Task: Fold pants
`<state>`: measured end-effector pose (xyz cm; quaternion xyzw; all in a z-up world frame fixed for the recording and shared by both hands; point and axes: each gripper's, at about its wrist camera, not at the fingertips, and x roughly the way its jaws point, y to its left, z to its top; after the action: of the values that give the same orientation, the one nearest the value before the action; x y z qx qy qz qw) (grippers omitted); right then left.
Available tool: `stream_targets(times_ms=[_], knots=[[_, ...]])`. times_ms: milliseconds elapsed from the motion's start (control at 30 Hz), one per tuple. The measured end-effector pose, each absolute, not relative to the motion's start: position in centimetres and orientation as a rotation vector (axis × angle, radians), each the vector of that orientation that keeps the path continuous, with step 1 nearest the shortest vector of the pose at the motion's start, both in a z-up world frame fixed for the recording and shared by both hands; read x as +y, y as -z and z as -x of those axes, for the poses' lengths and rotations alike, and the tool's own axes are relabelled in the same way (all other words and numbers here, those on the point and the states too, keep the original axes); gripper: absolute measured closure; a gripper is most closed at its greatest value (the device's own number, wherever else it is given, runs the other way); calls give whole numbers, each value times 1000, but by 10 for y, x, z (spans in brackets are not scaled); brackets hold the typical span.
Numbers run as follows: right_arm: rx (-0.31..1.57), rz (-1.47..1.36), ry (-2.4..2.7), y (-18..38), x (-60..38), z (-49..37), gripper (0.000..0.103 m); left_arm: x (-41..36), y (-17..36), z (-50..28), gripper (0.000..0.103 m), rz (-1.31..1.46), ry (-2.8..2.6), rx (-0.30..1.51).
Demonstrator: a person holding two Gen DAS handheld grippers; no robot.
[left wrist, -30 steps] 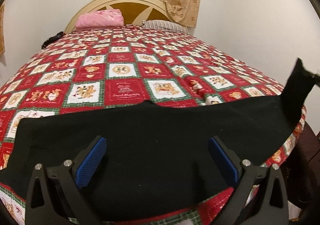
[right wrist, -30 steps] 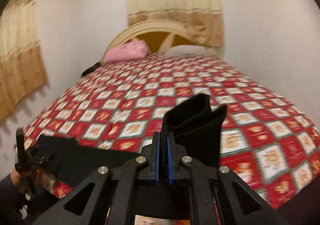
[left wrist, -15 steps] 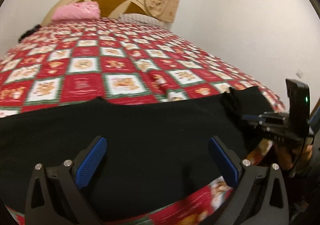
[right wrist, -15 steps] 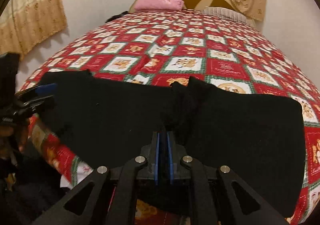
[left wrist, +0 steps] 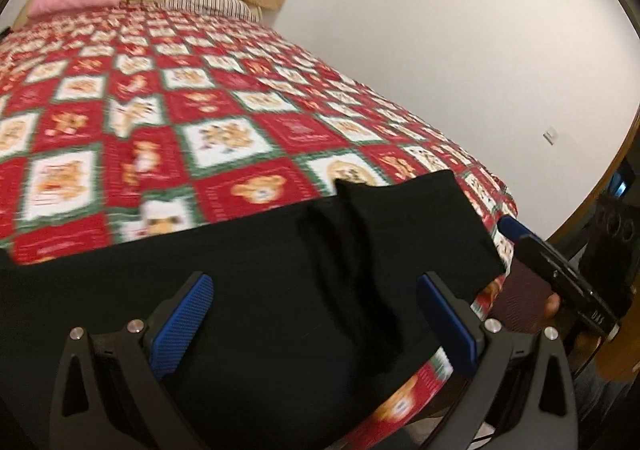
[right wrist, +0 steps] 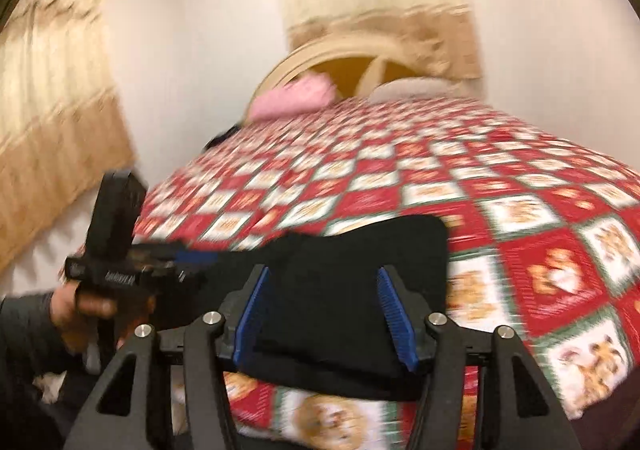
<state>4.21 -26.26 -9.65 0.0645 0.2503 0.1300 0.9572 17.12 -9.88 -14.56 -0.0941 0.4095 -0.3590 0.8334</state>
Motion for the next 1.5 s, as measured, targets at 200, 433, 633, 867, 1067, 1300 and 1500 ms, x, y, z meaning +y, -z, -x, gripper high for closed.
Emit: stream_targets(times_ms=[200, 433, 633, 867, 1067, 1300, 1500], knots=[[480, -214, -179, 109, -286, -46, 42, -126, 152, -176, 11, 212, 761, 898], [450, -285, -113, 113, -301, -44, 35, -147, 145, -171, 76, 160, 783, 895], [450, -305, -93, 117, -308, -44, 34, -134, 138, -168, 89, 215, 803, 885], [447, -247, -110, 116, -296, -40, 34, -104, 109, -163, 90, 270, 807, 824], [444, -201, -133, 117, -287, -39, 34, -73, 106, -164, 90, 340, 766, 843], [461, -207, -136, 120, -288, -42, 33, -27, 122, -168, 90, 449, 672, 893], [477, -200, -139, 123, -286, -45, 32, -1, 137, -169, 90, 493, 612, 914]])
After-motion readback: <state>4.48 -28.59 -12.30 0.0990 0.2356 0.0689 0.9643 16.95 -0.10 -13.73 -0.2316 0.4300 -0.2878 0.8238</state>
